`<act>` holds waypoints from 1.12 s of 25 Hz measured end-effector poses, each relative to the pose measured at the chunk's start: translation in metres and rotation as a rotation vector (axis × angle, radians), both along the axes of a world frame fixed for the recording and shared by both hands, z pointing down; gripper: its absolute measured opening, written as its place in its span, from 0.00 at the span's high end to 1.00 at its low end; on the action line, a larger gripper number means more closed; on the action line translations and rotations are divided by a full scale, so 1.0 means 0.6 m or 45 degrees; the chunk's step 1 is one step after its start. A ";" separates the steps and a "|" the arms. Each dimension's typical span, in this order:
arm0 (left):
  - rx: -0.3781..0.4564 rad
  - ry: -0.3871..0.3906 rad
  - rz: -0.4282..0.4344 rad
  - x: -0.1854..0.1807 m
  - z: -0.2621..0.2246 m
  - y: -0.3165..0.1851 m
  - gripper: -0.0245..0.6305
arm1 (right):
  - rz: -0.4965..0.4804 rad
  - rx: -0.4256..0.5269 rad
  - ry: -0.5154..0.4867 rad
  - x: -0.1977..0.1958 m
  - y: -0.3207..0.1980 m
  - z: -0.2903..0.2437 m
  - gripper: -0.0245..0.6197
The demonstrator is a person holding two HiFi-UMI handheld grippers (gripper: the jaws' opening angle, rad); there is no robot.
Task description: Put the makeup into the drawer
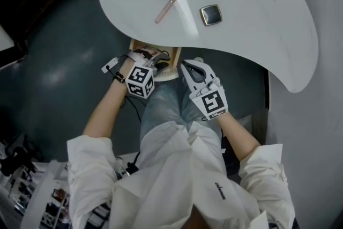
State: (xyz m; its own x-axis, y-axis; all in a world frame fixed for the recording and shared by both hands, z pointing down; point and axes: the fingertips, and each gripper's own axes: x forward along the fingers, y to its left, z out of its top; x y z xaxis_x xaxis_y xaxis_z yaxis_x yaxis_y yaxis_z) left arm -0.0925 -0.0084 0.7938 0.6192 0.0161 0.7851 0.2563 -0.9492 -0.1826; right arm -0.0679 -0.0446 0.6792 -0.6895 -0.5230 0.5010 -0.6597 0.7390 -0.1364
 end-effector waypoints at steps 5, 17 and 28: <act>0.064 0.201 -0.293 0.006 -0.161 -0.027 0.90 | 0.131 0.125 -0.075 0.059 -0.025 -0.125 0.94; 0.306 1.017 -0.932 0.003 -0.629 -0.138 0.92 | 0.639 0.507 -0.172 0.285 -0.061 -0.434 0.94; 0.300 1.510 -1.325 -0.097 -0.835 -0.162 0.92 | 0.933 0.781 -0.205 0.445 -0.029 -0.583 0.94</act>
State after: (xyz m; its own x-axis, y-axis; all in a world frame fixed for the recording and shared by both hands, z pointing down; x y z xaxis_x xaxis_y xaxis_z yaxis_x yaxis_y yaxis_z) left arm -0.1508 -0.1059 0.2927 0.5168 -0.8315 -0.2038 -0.8442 -0.5346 0.0404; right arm 0.1993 -0.0620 0.3293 -0.1247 -0.9894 -0.0744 -0.9922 0.1245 0.0068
